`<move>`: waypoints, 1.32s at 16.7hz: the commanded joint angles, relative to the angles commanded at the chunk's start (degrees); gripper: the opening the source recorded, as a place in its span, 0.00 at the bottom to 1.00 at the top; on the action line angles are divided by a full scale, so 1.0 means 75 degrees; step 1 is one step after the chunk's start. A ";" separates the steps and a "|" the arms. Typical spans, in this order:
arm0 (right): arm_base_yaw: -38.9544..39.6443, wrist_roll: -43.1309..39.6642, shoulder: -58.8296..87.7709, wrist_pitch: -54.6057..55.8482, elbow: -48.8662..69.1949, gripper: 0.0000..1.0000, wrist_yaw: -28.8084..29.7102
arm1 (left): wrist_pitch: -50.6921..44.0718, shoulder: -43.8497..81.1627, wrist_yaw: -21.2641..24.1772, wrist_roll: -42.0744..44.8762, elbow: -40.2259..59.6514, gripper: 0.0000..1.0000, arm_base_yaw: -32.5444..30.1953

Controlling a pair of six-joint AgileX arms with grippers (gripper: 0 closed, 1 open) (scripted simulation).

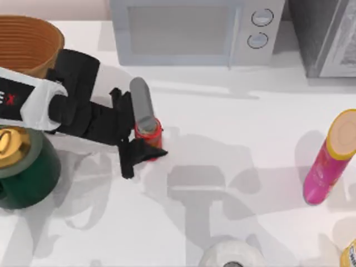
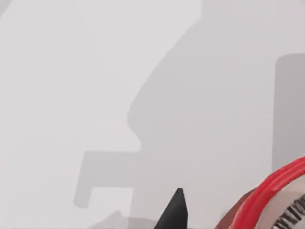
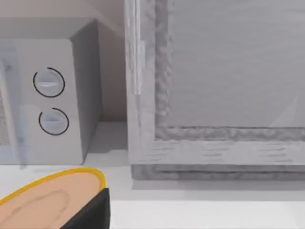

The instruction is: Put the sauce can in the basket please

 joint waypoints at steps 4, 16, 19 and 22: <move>0.0000 0.0000 0.0000 0.0000 0.0000 1.00 0.0000 | -0.0638 -0.0729 -0.0881 -0.1453 0.1186 0.00 0.0591; 0.0000 0.0000 0.0000 0.0000 0.0000 1.00 0.0000 | -0.3907 -0.2132 -0.4802 -0.6069 0.4313 0.00 0.3453; 0.0000 0.0000 0.0000 0.0000 0.0000 1.00 0.0000 | -0.3887 -0.2105 -0.4801 -0.6039 0.4303 0.00 0.3429; 0.0000 0.0000 0.0000 0.0000 0.0000 1.00 0.0000 | -0.3639 -0.1905 -0.4813 -0.6074 0.4225 0.00 0.3427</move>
